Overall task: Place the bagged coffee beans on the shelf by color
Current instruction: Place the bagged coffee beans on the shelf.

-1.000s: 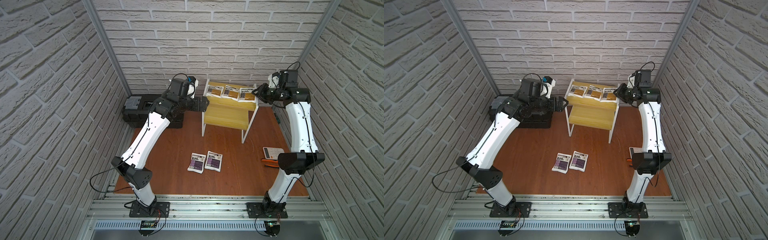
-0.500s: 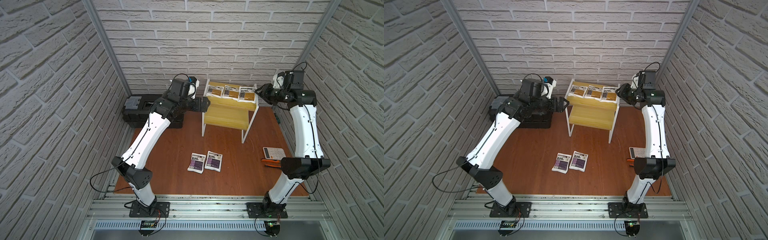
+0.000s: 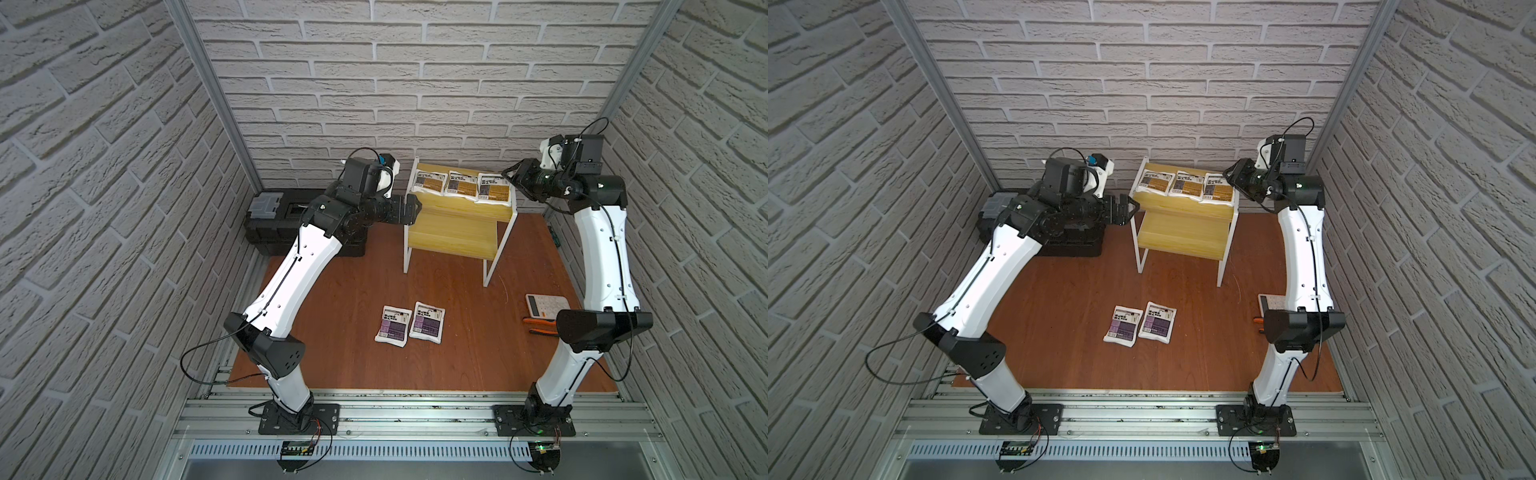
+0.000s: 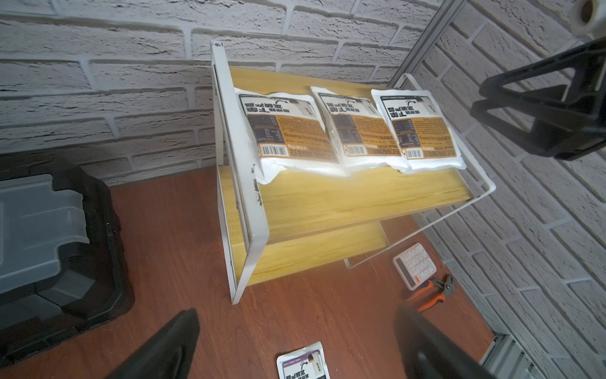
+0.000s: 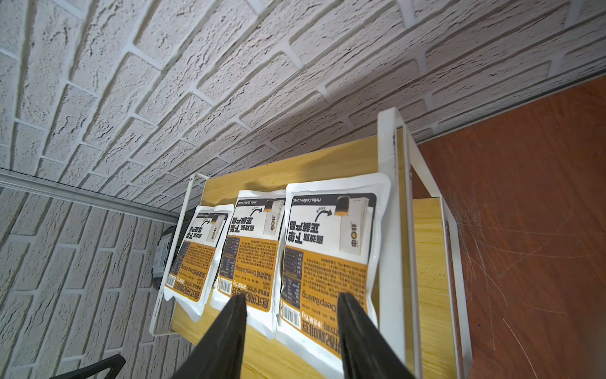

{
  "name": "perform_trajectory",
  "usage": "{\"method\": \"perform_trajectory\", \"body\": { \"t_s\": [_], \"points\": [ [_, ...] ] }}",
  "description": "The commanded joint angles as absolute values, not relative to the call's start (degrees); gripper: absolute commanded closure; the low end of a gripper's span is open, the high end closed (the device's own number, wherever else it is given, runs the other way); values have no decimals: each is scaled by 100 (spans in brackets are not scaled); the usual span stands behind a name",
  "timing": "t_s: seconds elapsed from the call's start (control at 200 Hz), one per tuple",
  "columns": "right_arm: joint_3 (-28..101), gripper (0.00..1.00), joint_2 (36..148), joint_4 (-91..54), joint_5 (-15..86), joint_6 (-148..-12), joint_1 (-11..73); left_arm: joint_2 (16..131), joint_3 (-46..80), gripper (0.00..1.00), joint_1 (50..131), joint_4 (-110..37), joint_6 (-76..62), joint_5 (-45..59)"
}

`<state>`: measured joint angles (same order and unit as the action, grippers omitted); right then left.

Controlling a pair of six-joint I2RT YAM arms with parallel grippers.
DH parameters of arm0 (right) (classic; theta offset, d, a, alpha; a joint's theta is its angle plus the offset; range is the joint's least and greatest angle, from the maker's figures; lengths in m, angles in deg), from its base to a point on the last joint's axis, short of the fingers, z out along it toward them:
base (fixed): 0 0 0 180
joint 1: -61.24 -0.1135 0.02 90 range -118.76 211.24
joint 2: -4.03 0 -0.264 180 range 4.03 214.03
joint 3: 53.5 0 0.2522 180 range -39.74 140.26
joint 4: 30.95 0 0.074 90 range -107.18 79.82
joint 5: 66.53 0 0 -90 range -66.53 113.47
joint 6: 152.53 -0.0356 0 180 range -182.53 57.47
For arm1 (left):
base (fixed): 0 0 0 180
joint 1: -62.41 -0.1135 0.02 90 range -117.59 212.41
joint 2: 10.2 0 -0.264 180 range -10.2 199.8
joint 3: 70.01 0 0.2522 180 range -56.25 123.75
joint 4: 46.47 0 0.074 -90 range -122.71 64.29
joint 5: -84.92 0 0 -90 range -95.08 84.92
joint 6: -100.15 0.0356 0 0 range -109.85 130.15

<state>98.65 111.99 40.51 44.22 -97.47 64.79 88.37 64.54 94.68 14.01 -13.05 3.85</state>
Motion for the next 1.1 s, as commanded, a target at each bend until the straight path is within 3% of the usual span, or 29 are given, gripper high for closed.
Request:
{"method": "perform_trajectory", "body": {
  "t_s": [0.0, 0.59, 0.88, 1.1],
  "points": [
    [10069, 50, 11382, 3871, 4490, -9837, 6406, 8869, 6548, 1, 9497, 1210, -1336, 411],
    [10097, 50, 11465, 3854, 4495, -9868, 6356, 8820, 6466, 2, 9502, 1192, -1325, 341],
    [9334, 50, 10347, 3439, 4904, -9988, 6351, 8483, 5984, 1, 9503, 1012, -1413, 95],
    [7999, 49, 9203, 3196, 5245, -9830, 6144, 7725, 4851, 2, 9503, 726, -1486, -581]
  ]
}}
